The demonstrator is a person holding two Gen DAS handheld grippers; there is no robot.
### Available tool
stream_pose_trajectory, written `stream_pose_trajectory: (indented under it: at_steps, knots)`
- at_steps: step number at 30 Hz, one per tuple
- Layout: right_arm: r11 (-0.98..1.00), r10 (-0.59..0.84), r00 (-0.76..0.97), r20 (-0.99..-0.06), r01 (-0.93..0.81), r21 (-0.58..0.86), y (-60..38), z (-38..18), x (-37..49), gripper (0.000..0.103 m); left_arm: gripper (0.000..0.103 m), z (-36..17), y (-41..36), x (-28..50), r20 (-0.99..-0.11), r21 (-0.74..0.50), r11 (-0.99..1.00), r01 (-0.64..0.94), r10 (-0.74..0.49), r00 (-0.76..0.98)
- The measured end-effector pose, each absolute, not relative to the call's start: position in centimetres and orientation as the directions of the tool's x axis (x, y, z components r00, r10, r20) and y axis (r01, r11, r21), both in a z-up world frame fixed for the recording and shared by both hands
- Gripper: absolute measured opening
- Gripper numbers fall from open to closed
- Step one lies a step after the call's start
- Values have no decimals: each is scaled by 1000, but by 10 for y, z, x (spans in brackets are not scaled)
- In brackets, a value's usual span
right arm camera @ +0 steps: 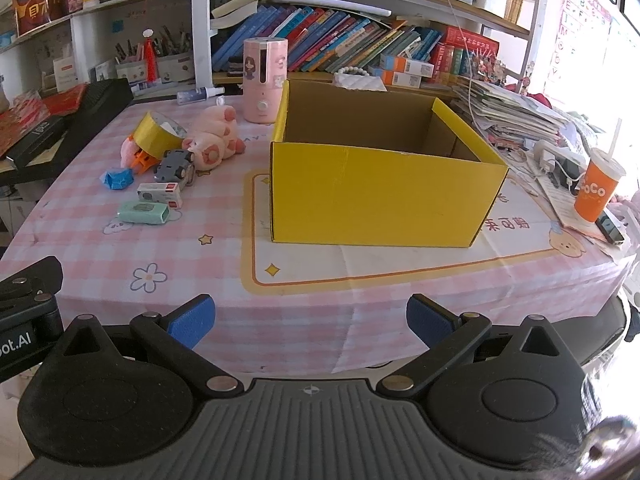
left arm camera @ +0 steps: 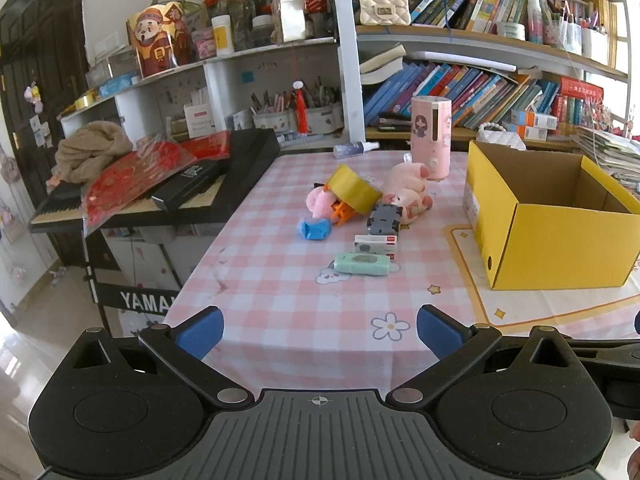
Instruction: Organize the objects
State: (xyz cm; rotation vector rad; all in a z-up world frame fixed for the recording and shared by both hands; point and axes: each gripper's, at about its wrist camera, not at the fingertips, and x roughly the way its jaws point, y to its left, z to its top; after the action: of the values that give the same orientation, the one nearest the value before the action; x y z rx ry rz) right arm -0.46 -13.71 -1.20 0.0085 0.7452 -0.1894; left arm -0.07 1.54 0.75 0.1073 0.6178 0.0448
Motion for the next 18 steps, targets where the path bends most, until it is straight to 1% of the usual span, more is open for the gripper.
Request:
stream_pose_trajectory:
  at_steps: [9,18]
  knots:
    - [986,-150,726,-671,161,-45,-129,-11,3,103,103,9,29,5,-569,99,995,-5,60,820]
    - [994,-88,760,-644,108,-8,-119,-6,11,101,103,5,51,15,-590,35,999,-11,30,807]
